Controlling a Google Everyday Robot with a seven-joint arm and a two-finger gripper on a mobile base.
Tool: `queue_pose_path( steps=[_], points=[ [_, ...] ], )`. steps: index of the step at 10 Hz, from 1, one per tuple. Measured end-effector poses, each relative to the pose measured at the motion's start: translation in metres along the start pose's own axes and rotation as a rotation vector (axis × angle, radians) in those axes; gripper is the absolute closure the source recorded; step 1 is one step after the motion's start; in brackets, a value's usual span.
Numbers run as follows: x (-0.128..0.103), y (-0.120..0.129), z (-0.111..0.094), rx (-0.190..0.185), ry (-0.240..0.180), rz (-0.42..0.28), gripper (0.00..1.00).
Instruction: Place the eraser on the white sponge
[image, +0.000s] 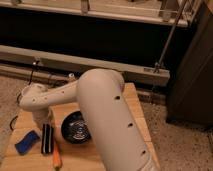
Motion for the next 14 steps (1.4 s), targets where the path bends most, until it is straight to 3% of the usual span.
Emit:
queue_pose_path(
  steps=[2,4,10,12,14],
  points=[
    [0.004,0.003,-0.018,0.029,-0.046,0.003,1.0],
    [0.012,0.019,-0.033,0.056,-0.056,-0.032,1.0],
    [0.013,0.1,-0.042,0.081,0.018,-0.168,1.0],
    [0.015,0.12,-0.046,0.096,0.043,-0.182,0.9],
    [0.012,0.125,-0.038,0.118,0.076,-0.181,0.69]
  ],
)
